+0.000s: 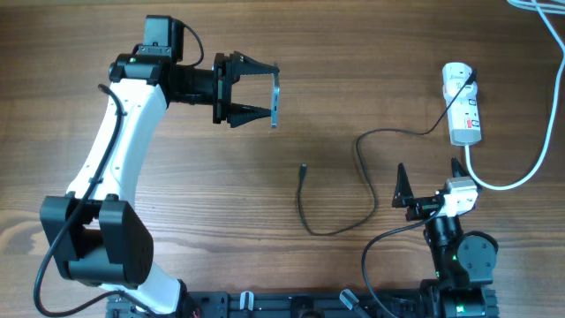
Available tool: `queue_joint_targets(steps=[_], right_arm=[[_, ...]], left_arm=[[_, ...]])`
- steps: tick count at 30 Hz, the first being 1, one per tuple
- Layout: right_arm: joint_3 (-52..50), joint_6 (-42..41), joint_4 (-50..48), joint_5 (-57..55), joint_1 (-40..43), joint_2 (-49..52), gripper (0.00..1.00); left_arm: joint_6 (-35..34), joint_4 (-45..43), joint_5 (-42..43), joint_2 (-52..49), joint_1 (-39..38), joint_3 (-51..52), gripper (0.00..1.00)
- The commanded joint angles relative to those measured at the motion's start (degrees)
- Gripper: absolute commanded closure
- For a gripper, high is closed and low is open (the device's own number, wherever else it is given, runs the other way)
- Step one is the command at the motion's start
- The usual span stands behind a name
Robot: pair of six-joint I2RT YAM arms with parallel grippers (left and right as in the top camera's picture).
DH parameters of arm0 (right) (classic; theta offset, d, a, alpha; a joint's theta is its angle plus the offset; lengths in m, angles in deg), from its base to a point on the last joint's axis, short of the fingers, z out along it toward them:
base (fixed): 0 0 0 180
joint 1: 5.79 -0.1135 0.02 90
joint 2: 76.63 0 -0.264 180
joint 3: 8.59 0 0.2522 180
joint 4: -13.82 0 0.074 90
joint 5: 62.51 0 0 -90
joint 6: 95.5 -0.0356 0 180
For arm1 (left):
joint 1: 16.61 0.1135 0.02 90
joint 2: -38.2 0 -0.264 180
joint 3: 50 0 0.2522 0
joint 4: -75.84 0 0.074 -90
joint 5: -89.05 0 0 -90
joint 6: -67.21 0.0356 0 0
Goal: Plug charger to phone and switch on socket
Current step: 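Rotate and lower the phone toward the table centre with the left gripper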
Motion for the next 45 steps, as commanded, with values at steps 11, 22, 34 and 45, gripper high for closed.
queue_joint_targets(steps=[11,22,34,45], right_arm=[[0.0,0.68,-0.15,-0.94,0.31,-0.33,0.0],[0.0,0.68,-0.15,-0.96,0.31,-0.33,0.0],[0.0,0.7,-0.15,-0.96,0.31,-0.33,0.0],[0.0,0.7,-0.15,-0.94,0.31,-0.33,0.0]], left_arm=[[1.64,-0.2,-14.43,1.66,0.46,-1.44,0.32],[9.79,0.24,-33.4,1.66,0.42,-1.44,0.32],[19.34,4.17,-53.72,1.64,-0.9,-1.16,0.32],[24.15,5.44,-73.75,1.42,-9.9,-1.11,0.32]])
